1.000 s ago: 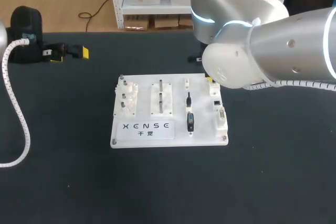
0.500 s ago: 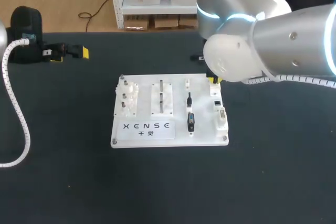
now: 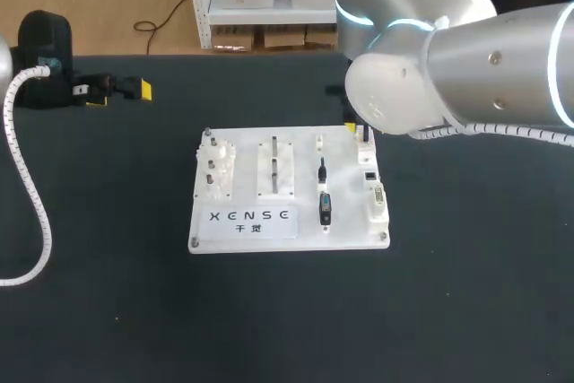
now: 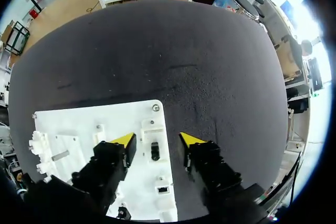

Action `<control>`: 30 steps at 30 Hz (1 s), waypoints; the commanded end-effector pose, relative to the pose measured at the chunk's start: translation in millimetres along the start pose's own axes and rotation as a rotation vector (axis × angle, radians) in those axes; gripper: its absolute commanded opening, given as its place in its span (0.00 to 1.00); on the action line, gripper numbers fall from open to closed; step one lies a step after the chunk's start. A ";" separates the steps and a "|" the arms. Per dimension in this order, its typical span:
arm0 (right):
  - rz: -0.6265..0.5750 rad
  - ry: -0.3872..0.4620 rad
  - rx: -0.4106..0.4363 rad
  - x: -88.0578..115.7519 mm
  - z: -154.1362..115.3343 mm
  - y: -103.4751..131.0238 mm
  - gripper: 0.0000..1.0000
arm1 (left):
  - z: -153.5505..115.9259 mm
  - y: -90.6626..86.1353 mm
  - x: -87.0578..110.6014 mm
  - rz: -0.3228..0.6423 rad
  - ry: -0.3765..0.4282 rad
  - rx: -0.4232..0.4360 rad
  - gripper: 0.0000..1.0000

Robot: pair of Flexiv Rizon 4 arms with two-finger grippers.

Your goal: Insert the USB connector, Ethernet cable, and multi-pin plug into their matching sockets one by one.

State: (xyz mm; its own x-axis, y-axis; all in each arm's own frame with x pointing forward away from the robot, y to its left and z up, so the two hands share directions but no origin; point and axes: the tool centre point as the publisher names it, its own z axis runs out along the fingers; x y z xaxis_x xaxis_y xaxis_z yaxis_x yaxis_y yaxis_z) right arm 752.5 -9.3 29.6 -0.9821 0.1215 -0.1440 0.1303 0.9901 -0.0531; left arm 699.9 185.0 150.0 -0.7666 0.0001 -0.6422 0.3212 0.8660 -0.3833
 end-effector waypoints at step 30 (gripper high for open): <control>-0.191 0.057 -0.050 107.2 -13.9 49.3 0.75 | 0.0 0.0 0.0 0.000 0.000 0.000 1.00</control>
State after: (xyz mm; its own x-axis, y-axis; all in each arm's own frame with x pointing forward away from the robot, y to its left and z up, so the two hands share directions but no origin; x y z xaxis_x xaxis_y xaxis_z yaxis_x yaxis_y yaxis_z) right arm 650.4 50.2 30.4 -0.9947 -0.0676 -0.0772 -0.0664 0.9976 -0.0185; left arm 699.9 184.9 150.0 -0.7666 0.0002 -0.6422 0.3213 0.8660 -0.3833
